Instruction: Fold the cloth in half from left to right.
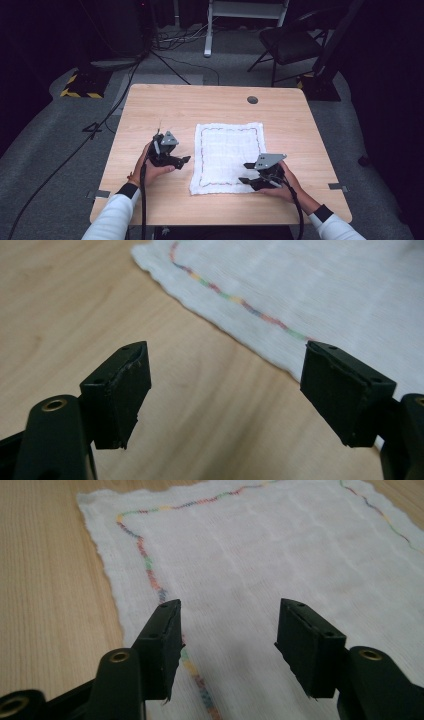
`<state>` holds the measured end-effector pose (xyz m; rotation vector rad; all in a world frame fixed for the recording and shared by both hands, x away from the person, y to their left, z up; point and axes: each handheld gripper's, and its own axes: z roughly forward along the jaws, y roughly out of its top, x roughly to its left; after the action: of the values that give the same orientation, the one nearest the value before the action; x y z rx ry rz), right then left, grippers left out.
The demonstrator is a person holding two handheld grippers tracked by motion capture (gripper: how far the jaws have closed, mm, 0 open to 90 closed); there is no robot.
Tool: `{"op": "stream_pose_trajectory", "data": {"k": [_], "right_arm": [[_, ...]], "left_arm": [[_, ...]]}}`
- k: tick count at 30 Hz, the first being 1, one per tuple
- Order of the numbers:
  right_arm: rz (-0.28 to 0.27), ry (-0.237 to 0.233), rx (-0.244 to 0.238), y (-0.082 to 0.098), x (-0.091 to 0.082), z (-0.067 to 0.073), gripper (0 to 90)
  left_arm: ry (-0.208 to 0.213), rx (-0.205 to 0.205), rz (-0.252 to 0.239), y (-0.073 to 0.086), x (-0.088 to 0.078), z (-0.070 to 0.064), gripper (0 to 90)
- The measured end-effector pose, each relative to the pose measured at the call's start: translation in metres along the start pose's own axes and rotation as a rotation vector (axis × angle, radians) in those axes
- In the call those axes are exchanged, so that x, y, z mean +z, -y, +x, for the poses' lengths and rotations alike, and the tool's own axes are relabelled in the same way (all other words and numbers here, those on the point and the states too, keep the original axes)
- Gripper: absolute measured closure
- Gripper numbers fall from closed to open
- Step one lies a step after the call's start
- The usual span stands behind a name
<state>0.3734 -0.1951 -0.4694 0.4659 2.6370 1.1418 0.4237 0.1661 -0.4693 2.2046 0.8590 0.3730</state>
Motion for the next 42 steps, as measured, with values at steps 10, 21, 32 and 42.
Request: {"op": "stream_pose_trajectory", "data": {"k": [10,21,32,42], "right_arm": [[-0.003,-0.074,-0.082,-0.032,0.038,0.022,44.3],[0.01,-0.113,-0.133,-0.051,0.072,0.045,45.9],[0.012,-0.157,-0.168,-0.059,0.085,0.063,47.2],[0.02,-0.172,-0.201,-0.067,0.101,0.076,46.2]], "left_arm": [[-0.053,0.007,-0.006,-0.044,0.04,0.023,20.7],[-0.107,-0.049,0.018,-0.067,0.083,0.039,21.5],[-0.089,-0.125,0.056,-0.065,0.105,0.044,19.0],[-0.077,-0.133,0.049,-0.063,0.111,0.041,18.4]]}}
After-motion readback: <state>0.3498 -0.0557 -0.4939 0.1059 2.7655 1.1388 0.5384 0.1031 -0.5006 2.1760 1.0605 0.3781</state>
